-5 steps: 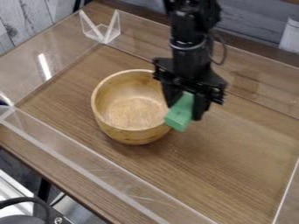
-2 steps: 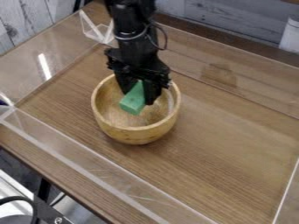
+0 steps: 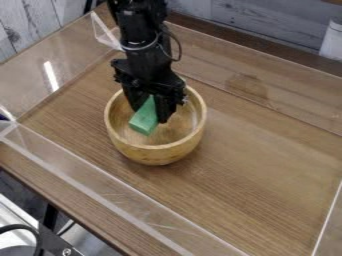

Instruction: Put the green block in the brown bowl

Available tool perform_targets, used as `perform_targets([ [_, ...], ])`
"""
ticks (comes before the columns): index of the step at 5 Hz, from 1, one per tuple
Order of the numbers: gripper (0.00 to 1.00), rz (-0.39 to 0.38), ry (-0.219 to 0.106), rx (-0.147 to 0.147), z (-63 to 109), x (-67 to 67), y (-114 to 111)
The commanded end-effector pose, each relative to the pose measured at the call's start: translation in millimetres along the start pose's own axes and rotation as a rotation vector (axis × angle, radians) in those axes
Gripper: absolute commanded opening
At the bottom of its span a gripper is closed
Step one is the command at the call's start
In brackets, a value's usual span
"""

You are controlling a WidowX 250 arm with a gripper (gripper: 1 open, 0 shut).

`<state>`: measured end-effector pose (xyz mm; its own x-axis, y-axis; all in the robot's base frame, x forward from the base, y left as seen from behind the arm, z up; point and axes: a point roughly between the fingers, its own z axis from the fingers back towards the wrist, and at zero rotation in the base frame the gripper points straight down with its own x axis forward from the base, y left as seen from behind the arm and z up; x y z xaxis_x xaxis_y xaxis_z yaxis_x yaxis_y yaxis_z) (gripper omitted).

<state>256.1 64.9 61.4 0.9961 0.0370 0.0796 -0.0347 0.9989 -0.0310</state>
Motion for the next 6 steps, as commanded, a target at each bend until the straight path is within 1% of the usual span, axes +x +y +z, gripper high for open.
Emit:
perform_targets([
  [1, 1.0, 0.012, -0.019, 0.01, 8.2, 1.1, 5.3],
  [4, 1.0, 0.042, -0.047, -0.029, 34.1, -3.0, 1.1],
  [6, 1.0, 0.061, -0.062, -0.047, 40.7, -5.9, -1.6],
])
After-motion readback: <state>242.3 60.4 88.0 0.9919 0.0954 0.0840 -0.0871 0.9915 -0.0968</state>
